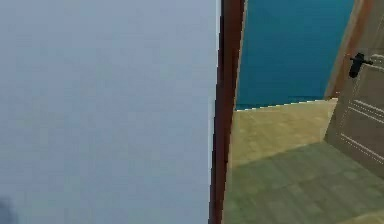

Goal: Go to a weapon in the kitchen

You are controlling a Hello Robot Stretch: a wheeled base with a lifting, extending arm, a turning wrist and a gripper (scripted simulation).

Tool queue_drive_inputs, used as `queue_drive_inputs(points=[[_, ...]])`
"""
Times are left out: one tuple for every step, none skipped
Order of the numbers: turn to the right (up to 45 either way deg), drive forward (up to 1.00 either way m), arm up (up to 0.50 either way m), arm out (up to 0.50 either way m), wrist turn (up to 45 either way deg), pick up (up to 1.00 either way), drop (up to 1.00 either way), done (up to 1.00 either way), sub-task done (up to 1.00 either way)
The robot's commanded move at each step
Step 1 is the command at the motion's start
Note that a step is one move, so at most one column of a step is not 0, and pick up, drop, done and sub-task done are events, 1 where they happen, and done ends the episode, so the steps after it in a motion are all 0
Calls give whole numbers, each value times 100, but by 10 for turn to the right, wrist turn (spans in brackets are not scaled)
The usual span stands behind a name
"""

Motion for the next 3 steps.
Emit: queue_drive_inputs(points=[[450,0,0,0,0,0,0,0,0],[300,0,0,0,0,0,0,0,0],[0,40,0,0,0,0,0,0,0]])
